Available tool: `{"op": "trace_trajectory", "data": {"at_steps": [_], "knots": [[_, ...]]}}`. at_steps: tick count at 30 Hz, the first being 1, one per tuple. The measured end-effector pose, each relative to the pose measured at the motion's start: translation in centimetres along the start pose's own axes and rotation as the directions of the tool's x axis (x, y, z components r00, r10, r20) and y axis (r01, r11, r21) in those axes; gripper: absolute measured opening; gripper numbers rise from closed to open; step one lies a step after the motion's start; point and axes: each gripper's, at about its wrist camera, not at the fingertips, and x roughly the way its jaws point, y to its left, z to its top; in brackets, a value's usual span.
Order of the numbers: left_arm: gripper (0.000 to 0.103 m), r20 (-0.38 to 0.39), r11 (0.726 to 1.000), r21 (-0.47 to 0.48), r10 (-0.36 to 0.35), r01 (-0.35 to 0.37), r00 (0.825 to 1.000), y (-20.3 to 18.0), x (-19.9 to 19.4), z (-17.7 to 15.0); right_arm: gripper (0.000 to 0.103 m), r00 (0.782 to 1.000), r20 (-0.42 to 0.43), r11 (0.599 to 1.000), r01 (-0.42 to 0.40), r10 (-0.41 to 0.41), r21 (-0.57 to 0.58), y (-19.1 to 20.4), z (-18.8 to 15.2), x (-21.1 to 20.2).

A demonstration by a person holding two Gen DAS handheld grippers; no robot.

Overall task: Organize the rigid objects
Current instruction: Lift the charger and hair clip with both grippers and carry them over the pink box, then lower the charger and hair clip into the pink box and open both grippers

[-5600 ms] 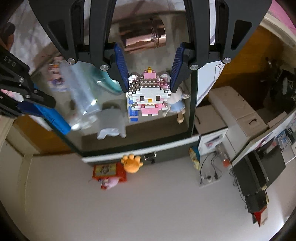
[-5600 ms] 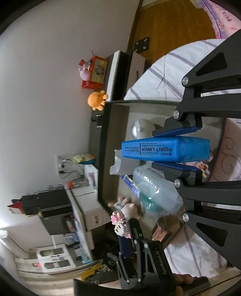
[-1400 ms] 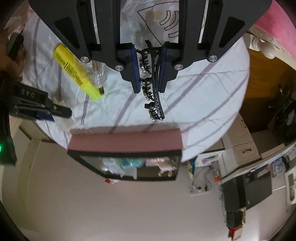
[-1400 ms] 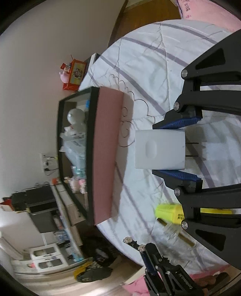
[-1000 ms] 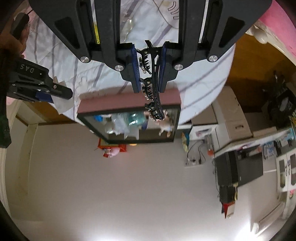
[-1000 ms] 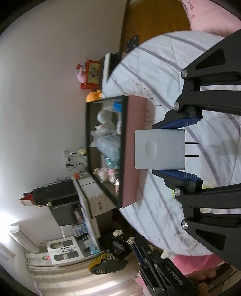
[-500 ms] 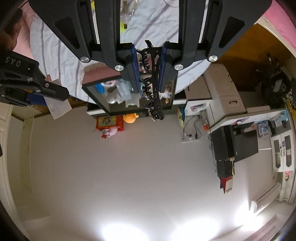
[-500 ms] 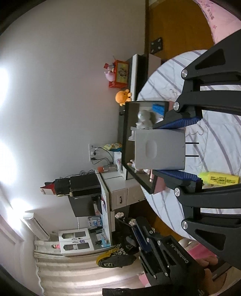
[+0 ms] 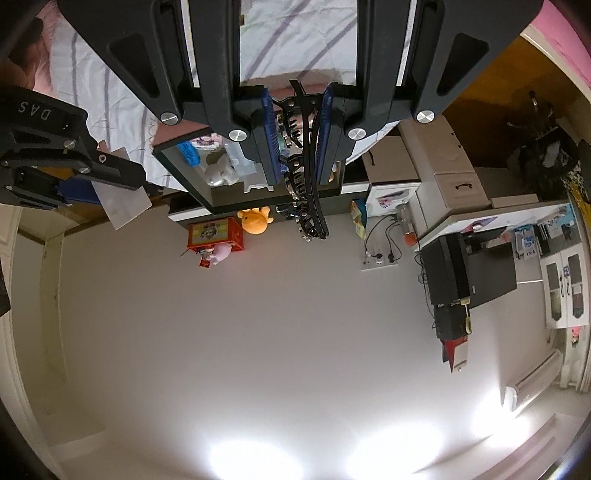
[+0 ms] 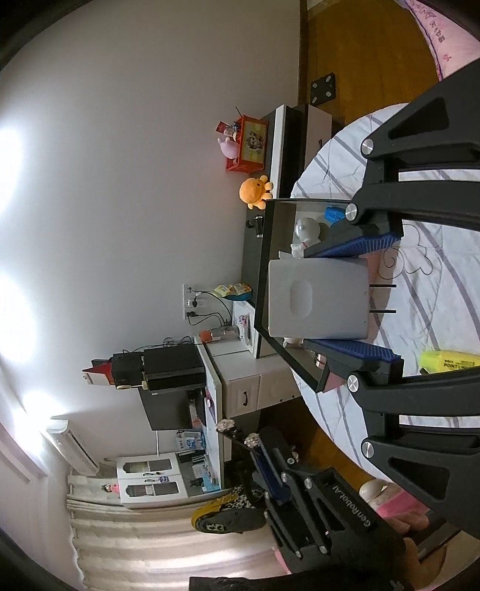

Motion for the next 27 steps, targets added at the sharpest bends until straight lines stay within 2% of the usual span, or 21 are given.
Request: {"op": "trace_trajectory", "data": {"at_steps": [9, 15, 18, 21, 27], "knots": [[0.019, -0.039, 0.999, 0.034, 0.024, -0.022, 0.999, 0.3, 5.5, 0.9, 0.041, 0.999, -0.047, 1.0, 0.008, -0.009, -0.004, -1.7, 0.9, 4.7], [0.019, -0.123, 0.998, 0.057, 0.024, -0.017, 0.992, 0.8, 11.8, 1.1, 0.041, 0.993, -0.118, 1.0, 0.019, -0.019, 0.004, -4.1, 1.3, 9.3], [0.019, -0.184, 0.998, 0.063, 0.025, -0.014, 0.983, 1.2, 15.3, 0.7, 0.041, 0.985, -0.17, 1.0, 0.028, -0.026, 0.007, -5.2, 1.1, 11.9], [0.02, -0.262, 0.997, 0.071, 0.025, -0.007, 0.965, 1.3, 18.7, -0.4, 0.041, 0.971, -0.236, 0.999, 0.043, -0.039, 0.01, -6.5, 0.2, 14.7], [0.021, -0.362, 0.996, 0.086, 0.034, -0.003, 0.931, 1.4, 22.7, -2.3, 0.041, 0.94, -0.337, 0.998, 0.058, -0.046, 0.025, -8.2, -1.5, 18.3]]}}
